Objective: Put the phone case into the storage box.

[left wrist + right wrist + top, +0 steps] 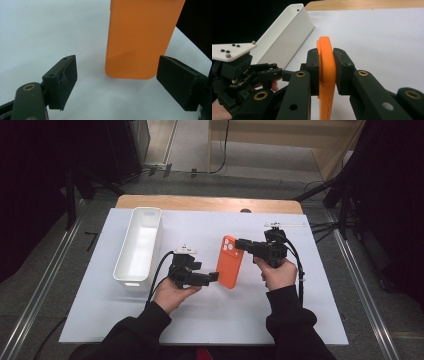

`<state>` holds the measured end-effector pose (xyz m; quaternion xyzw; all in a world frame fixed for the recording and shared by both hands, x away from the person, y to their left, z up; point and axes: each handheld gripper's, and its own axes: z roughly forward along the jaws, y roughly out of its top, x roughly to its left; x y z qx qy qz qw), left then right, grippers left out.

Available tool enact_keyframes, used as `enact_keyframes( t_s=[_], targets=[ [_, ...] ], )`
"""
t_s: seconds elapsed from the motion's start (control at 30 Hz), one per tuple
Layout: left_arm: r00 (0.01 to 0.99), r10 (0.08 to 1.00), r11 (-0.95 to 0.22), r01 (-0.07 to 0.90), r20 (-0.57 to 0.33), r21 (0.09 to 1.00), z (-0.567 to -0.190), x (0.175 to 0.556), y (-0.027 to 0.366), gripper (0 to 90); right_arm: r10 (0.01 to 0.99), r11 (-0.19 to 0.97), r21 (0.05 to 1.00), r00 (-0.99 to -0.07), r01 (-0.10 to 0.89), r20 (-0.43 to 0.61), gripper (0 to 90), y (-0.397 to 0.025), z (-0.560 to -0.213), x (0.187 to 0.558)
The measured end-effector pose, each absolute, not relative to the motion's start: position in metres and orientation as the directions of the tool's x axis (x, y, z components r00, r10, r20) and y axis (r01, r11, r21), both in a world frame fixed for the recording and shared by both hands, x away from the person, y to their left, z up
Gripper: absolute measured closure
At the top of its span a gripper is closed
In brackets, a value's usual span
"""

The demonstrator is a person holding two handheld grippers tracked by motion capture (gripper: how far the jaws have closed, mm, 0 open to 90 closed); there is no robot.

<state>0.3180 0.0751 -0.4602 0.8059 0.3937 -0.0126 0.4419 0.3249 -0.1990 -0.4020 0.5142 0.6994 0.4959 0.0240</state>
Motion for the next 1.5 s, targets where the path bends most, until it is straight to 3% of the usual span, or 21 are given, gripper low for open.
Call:
enact_keyframes(
  t_s=[0.1, 0.3, 0.53, 1.5],
  targets=[
    [0.710, 0.616, -0.336, 0.628, -0.341, 0.702, -0.461, 0.317, 0.075, 21.9, 0.754, -0.001, 0.733, -0.481, 0.680, 0.448, 74.5, -0.197, -0.402, 0.323],
    [0.726, 0.606, -0.365, 0.616, -0.325, 0.698, -0.462, 0.317, 0.075, 21.8, 0.776, 0.023, 0.760, -0.491, 0.649, 0.396, 74.5, -0.195, -0.404, 0.319],
    [0.791, 0.571, -0.448, 0.526, -0.222, 0.723, -0.462, 0.311, 0.073, 21.6, 0.795, 0.039, 0.792, -0.499, 0.609, 0.344, 74.5, -0.193, -0.404, 0.313],
    [0.817, 0.556, -0.463, 0.459, -0.154, 0.758, -0.450, 0.310, 0.080, 24.5, 0.820, 0.043, 0.864, -0.512, 0.502, 0.257, 74.5, -0.177, -0.412, 0.290]
  ],
)
